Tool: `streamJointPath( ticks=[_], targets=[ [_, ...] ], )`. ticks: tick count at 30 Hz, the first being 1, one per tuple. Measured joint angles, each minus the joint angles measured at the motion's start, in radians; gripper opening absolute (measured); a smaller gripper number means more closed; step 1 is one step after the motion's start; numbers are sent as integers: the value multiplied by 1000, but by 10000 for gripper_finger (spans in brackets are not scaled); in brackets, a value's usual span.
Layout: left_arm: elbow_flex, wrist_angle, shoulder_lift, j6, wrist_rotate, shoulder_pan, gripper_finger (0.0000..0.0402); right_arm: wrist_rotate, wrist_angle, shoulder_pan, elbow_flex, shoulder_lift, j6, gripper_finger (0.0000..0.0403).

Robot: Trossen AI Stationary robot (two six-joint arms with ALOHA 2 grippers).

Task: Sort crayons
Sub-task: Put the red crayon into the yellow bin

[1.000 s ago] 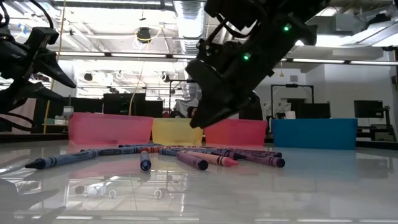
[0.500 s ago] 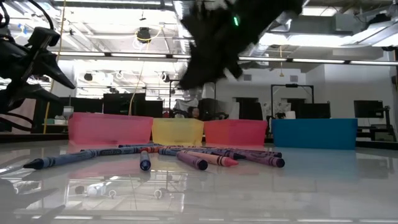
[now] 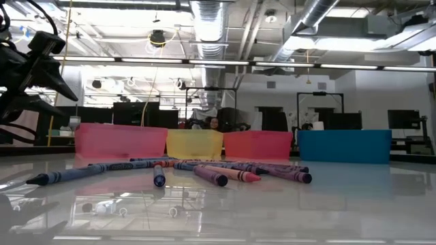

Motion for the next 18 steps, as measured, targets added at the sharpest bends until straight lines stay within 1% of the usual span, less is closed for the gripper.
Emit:
streamJointPath(
  ticks=[6, 11, 15, 18],
  targets=[
    [0, -6, 0, 67, 11, 0, 165, -1, -188, 24, -1, -143, -10, 107],
    [0, -6, 0, 97, 10, 0, 165, -1, -296, 67, -3, -233, -10, 107],
    [0, 17, 0, 151, 8, 0, 165, -1, -307, 91, -72, -320, -16, 107],
    [0, 19, 0, 148, -11, 0, 165, 1, -306, 96, -155, -398, 27, 107]
  ],
)
